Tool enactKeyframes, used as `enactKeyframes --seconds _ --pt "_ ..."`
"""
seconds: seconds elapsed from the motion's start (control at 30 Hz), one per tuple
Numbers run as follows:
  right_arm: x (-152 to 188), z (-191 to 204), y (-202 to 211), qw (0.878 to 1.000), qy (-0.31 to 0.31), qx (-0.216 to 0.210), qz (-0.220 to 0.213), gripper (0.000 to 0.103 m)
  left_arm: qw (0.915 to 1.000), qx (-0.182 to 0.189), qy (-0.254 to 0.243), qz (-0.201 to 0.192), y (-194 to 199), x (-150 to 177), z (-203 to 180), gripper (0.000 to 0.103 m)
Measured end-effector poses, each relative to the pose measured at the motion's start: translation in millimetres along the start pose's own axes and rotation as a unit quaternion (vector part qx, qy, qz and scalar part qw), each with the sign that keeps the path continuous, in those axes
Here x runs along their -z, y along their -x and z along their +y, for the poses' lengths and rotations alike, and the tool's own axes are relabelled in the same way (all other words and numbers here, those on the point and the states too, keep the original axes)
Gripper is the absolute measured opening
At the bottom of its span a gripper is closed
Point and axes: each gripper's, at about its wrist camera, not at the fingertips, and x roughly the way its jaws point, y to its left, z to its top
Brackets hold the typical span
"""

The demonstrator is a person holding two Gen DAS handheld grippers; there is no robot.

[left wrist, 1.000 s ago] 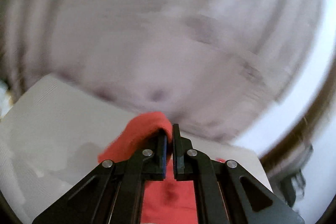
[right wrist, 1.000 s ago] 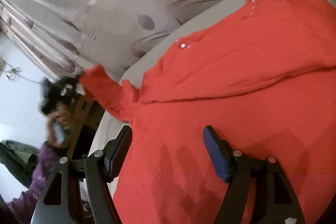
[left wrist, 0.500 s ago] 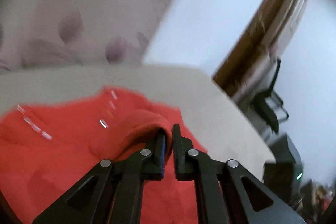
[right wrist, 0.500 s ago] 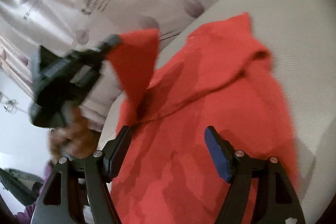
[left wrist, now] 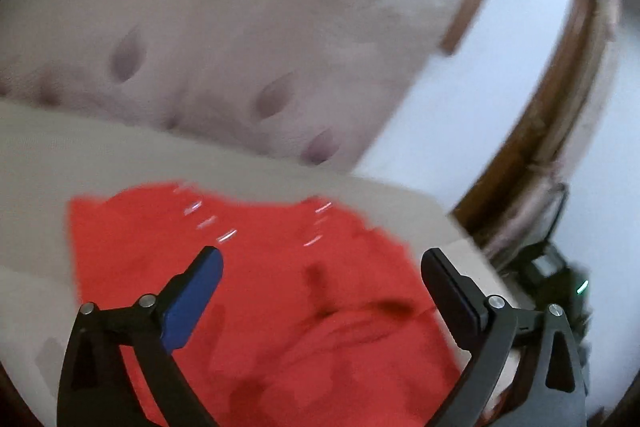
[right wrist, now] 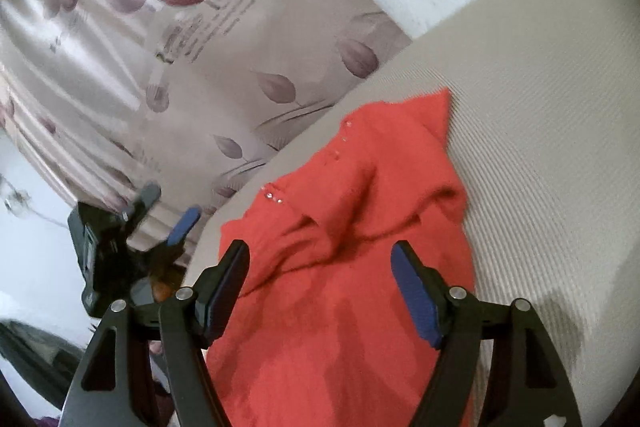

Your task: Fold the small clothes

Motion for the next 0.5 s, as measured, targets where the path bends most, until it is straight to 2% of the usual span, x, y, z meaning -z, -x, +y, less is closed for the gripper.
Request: enactKeyframes --seconds 0.1,0.2,0.27,0.33,0.37,0.4,0.43,0.47,0.5 --pt "-13.0 21.4 -23.1 0.996 0.066 0.063 0.019 0.072 0.9979 -0.039 0.034 0.038 0.5 26.0 41.6 0.099" --pt "-18.7 41.7 -48.9 0.981 0.135 0.128 0.053 0.072 0.9948 -0.044 0.084 0.035 9.7 45.6 73.0 0.099" --pt "-17.1 59.6 -67.8 0.963 0.194 0.173 0.070 0.072 0.9935 -0.033 0.106 0.026 13.2 53.4 84.2 0.099" --pt "-10.6 72.9 -89.3 0.939 0.253 0.215 0.094 0.070 0.9934 -0.035 0.108 0.014 15.1 55.0 84.2 0.099" --pt "-6.6 78.3 -100.8 0.919 0.288 0.249 0.096 0.068 0.9935 -0.037 0.106 0.018 15.4 56.0 83.9 0.099" --pt "-5.7 79.2 -107.3 0.908 0.308 0.267 0.097 0.062 0.9938 -0.042 0.101 0.020 14.9 57.0 81.7 0.099" --pt "-3.8 79.0 -116.8 0.890 0.331 0.297 0.102 0.037 0.9941 -0.045 0.097 0.020 14.5 56.9 78.9 0.099" --pt "-6.4 74.8 -123.4 0.884 0.331 0.310 0.114 0.003 0.9939 -0.046 0.097 0.022 14.4 57.6 79.3 0.099" --pt "-14.4 68.9 -121.4 0.898 0.305 0.297 0.113 0.006 0.9937 -0.045 0.100 0.022 12.4 56.5 79.1 0.099"
